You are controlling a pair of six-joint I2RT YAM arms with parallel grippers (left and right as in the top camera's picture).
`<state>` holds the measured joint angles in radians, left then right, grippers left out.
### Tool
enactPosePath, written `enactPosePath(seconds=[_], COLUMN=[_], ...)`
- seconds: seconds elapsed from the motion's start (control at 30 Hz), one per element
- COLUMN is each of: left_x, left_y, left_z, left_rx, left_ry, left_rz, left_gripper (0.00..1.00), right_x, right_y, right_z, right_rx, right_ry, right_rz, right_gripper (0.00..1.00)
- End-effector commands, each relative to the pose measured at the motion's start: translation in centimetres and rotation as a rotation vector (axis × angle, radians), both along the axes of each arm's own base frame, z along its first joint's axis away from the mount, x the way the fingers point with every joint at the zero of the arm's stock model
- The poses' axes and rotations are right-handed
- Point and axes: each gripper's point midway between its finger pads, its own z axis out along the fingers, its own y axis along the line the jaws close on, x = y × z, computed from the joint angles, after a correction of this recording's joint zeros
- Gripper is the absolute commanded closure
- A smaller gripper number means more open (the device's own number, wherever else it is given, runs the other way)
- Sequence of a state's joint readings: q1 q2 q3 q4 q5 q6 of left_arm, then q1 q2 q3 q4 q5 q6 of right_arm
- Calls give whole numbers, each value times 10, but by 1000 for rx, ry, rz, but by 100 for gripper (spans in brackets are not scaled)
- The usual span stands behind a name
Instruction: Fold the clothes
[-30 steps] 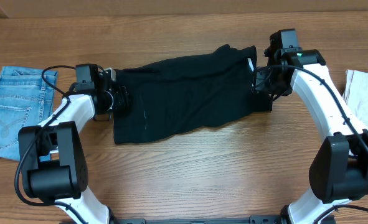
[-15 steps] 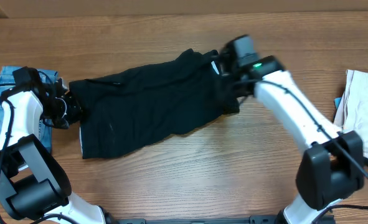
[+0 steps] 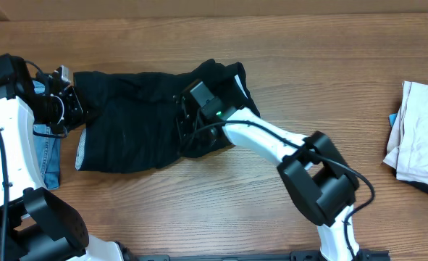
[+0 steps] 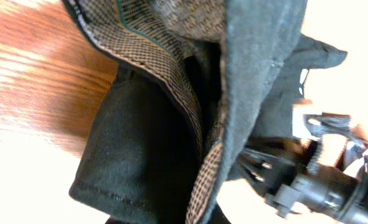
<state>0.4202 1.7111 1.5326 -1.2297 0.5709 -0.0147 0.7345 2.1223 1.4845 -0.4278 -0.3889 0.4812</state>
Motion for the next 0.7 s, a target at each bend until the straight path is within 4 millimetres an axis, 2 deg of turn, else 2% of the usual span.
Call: enactPosePath(seconds=[0.0,0.07,0.2,0.27,0.4,0.47,0.5,0.6,0.63,0.67], left_x=[1,1,6,7,18,21,19,15,15,16], left_y=[-10,-15,-26,-29,-41,-41,-40,-31,-28,-25], left_z=[21,26,46,59,102,111,109,97,94,93], left_rx=[-32,-61,-133,-153,-249,-245,-235,-166,-144,-128], left_ry=[-65,-78,-147,-170,-289,-311,-299,-248,-237,-235], left_rz=[-39,-44,-61,-68,-91,-92,-88,-64,-57,-53], left_gripper=[96,96,96,96,96,96,96,96,96,96], right_x=[3,0,-22,-34,-45,-47,-46,-35,-24,-4], right_y=[15,17,36,52,61,63,64,53,43,17], right_z=[12,9,-15,-14,-13,-13,-11,10,24,43], right_rx=[53,51,46,84,87,91,95,83,62,-12], right_ry=[-26,-25,26,26,22,19,15,3,-23,-70], right_rz=[7,14,48,95,121,127,127,113,99,31], right_gripper=[83,83,83,82,82,82,81,78,78,77])
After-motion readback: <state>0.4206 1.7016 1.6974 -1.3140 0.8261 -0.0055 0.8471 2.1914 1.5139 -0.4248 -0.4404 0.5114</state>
